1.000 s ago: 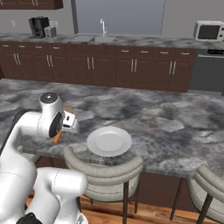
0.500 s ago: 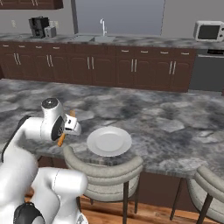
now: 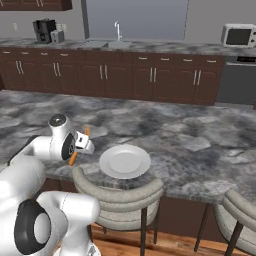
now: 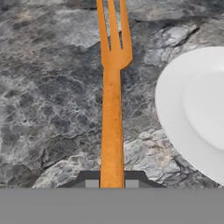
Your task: Take the fork and place it on the left side of the plate. Then take the spoon and place it on the right side of the plate. Make sure they're directly next to the plate.
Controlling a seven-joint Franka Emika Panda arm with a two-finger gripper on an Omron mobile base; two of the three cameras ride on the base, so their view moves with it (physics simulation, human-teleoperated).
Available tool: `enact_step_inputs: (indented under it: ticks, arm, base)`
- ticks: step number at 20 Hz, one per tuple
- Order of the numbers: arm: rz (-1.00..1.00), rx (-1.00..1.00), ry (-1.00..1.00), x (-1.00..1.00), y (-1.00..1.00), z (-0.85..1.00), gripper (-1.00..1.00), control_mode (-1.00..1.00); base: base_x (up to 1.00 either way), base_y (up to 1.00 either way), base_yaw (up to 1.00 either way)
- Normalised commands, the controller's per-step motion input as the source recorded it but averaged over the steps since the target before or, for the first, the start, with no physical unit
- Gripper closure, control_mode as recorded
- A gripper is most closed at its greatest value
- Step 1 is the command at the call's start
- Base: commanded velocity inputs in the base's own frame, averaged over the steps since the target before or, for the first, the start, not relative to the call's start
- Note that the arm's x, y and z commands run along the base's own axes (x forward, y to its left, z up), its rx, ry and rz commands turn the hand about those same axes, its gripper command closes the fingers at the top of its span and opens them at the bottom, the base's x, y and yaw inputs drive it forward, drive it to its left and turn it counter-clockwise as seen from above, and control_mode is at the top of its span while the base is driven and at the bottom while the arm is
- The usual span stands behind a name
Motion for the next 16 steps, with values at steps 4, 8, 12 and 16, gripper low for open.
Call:
enact_step_inputs:
  ticks: [4, 8, 12, 16]
  arm:
    - [0.00, 0.00, 0.00, 0.29, 0.00, -0.22, 1.00, -1.00]
    - [0.00, 0.00, 0.03, 0.23, 0.00, -0.27, 1.00, -1.00]
    - [0.00, 0.00, 0.02, 0.19, 0.00, -0.30, 1.00, -1.00]
    - [0.00, 0.00, 0.01, 0.25, 0.00, -0.24, 1.00, -1.00]
  base:
    - [0.00, 0.00, 0.00]
    - [0.00, 0.00, 0.00]
    - [0.00, 0.00, 0.00]
    - [0.00, 0.00, 0.00]
